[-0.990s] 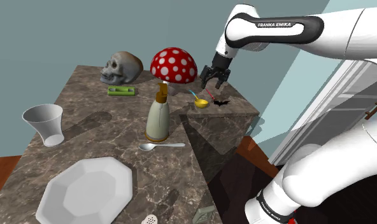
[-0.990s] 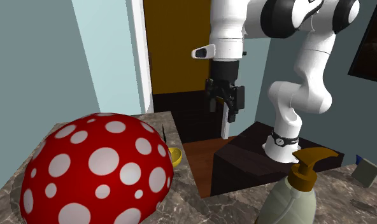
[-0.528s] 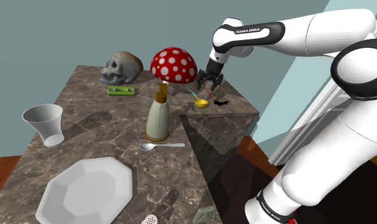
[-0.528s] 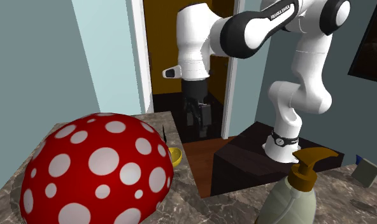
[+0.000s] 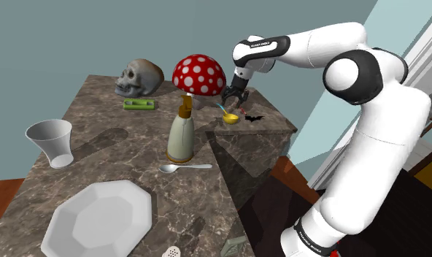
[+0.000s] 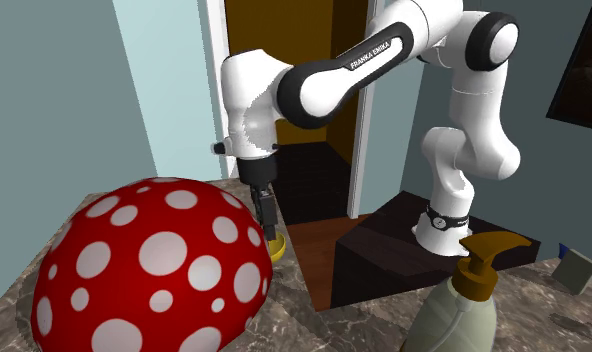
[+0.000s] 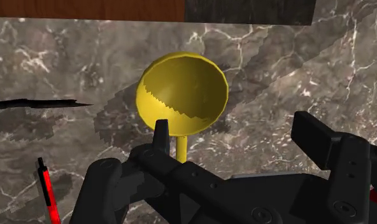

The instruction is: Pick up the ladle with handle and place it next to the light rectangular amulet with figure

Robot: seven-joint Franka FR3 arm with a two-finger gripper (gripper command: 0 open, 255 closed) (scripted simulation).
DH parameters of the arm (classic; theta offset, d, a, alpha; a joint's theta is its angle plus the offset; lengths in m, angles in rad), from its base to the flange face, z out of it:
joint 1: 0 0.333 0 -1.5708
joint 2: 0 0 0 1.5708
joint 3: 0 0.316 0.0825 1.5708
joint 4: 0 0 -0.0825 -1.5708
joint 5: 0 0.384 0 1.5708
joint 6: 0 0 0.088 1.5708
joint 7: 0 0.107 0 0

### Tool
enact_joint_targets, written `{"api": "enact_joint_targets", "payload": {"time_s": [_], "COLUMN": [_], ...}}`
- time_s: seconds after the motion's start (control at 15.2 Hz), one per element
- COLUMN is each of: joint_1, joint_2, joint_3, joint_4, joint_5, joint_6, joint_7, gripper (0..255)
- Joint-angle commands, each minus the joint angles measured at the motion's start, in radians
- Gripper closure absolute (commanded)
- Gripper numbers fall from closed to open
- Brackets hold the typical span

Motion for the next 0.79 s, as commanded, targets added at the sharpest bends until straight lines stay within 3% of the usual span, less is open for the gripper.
{"api": "enact_joint_targets", "payload": {"time_s": [0.0, 0.33, 0.73], "joint_1": [-0.023, -0.077, -0.07], "joint_2": [0.08, 0.255, 0.277], "joint_3": [-0.006, -0.007, 0.0], "joint_4": [0.074, 0.245, 0.199], "joint_5": [0.027, 0.081, 0.092], "joint_6": [-0.011, -0.043, 0.025], "joint_7": [-0.011, -0.022, -0.03], "gripper": [0, 0, 0]}}
